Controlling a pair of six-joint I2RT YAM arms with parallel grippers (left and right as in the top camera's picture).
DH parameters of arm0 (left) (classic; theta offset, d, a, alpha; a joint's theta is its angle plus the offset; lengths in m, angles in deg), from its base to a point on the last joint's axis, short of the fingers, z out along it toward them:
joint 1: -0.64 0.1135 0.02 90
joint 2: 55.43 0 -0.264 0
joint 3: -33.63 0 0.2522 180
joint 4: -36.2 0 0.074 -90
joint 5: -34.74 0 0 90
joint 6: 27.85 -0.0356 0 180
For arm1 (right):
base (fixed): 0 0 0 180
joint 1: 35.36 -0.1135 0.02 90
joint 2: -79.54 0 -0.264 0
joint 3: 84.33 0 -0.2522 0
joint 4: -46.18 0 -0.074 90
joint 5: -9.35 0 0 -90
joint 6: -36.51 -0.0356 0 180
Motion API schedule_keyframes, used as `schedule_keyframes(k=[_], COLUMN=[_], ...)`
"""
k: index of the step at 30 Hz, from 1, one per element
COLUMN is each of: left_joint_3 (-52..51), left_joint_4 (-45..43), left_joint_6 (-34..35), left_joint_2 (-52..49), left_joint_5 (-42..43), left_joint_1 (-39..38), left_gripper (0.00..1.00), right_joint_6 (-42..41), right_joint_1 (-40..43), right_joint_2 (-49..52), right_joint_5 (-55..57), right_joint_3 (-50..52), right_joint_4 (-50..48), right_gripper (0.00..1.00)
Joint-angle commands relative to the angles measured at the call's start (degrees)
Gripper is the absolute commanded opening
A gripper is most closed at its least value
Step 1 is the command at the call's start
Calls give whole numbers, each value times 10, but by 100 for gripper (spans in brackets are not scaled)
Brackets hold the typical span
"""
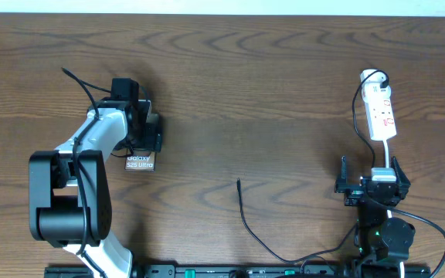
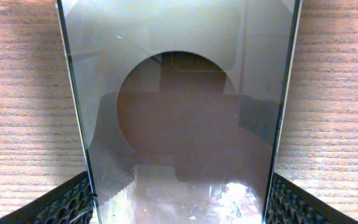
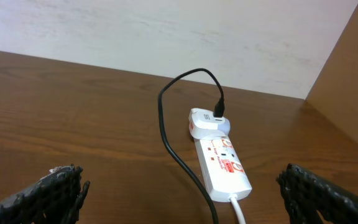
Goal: Plug charger to phone and switch on socket
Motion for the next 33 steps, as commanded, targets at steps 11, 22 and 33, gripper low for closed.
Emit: schedule_keyframes(k=[11, 22, 33], left_joint_3=[-18, -18, -18], left_joint_4=[6, 7, 6], left_joint_6=[-6, -6, -6], left_joint_2=[-14, -14, -14], left_joint_5=[3, 3, 3], left_joint_1=[0, 0, 0], left_gripper=[74, 51, 7], right_joint_6=[6, 6, 6], right_joint_1=[-3, -3, -3], right_joint_2=[-2, -1, -1], right_joint_5=[7, 7, 7], right_joint_3=[1, 1, 1], right_joint_4=[2, 2, 2], right_gripper=[99, 99, 99])
